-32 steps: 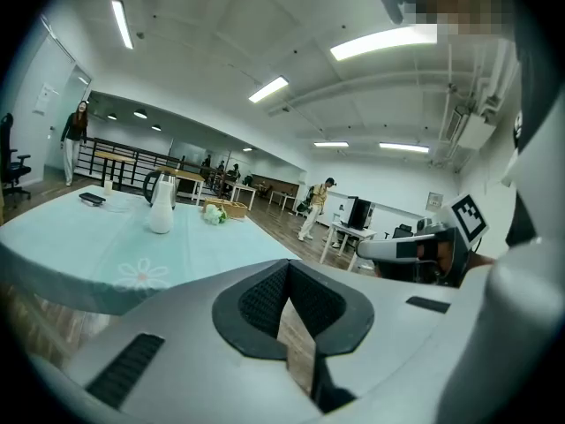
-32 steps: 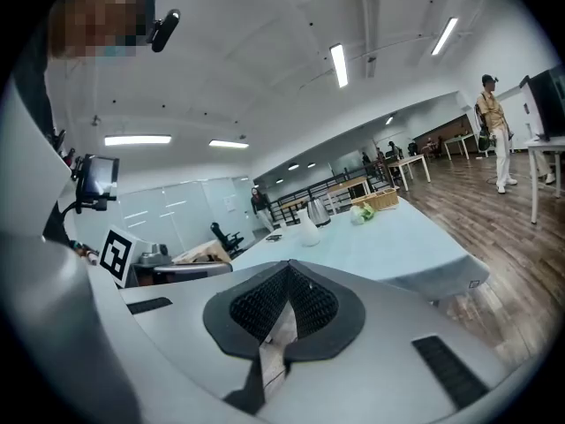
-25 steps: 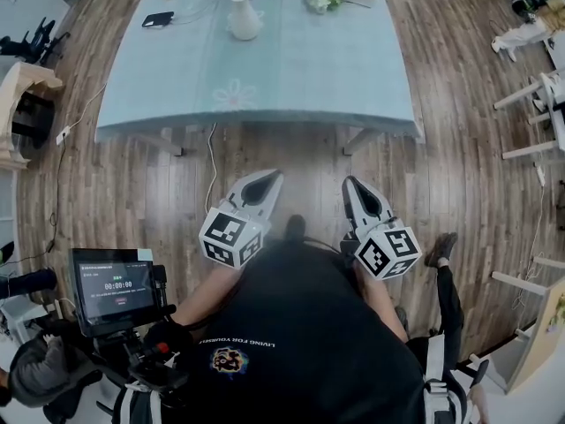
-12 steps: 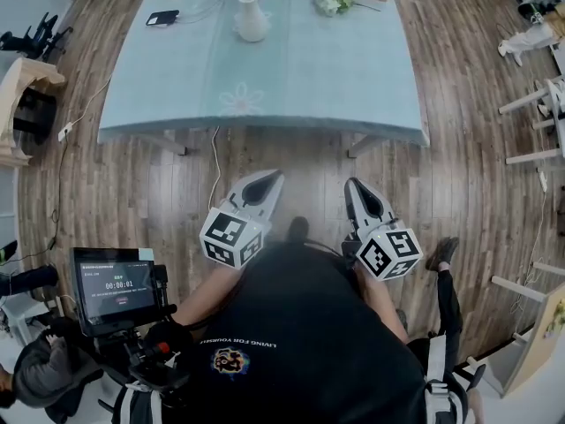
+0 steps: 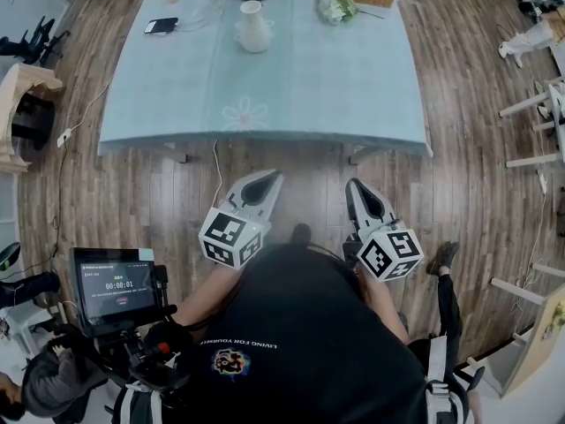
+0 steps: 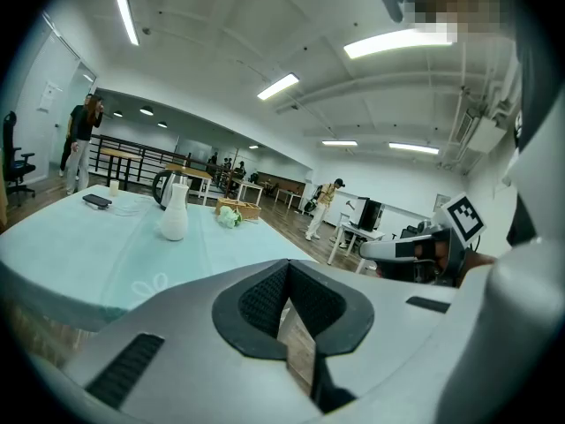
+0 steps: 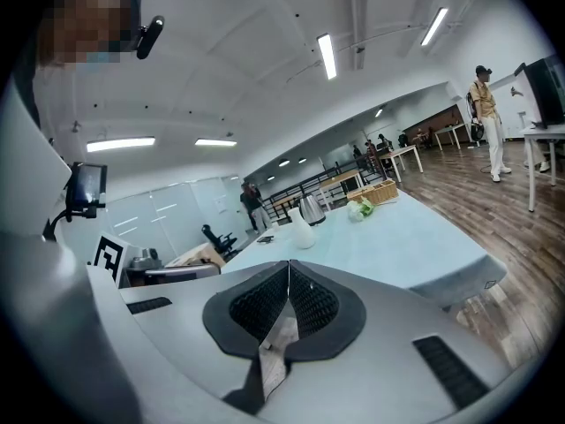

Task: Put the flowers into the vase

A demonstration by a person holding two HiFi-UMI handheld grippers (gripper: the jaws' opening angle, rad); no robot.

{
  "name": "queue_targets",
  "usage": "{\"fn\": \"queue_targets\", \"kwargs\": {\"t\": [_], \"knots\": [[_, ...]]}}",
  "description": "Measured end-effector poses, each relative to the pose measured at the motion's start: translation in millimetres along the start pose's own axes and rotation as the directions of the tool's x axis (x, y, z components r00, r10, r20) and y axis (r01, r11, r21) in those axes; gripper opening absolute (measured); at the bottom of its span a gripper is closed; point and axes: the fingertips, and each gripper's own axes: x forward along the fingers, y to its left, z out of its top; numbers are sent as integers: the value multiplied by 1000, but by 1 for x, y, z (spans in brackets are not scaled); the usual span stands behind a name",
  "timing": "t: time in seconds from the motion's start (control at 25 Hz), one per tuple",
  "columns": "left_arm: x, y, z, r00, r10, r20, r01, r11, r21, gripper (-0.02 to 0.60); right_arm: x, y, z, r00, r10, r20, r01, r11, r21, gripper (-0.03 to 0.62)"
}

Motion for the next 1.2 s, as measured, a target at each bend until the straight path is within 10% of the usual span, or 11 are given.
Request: {"fn": "queue_targets", "kwargs": {"t": [0.72,1.2], "knots": [[0,4,6,1000,-7,14,7,1000,7,8,-4,-13,12,998,-47,35,47,999,-4,19],[2,136,54,999,-41,12,41,999,-16,8,117,35,42,994,-101,27,101,995,0,20]]}}
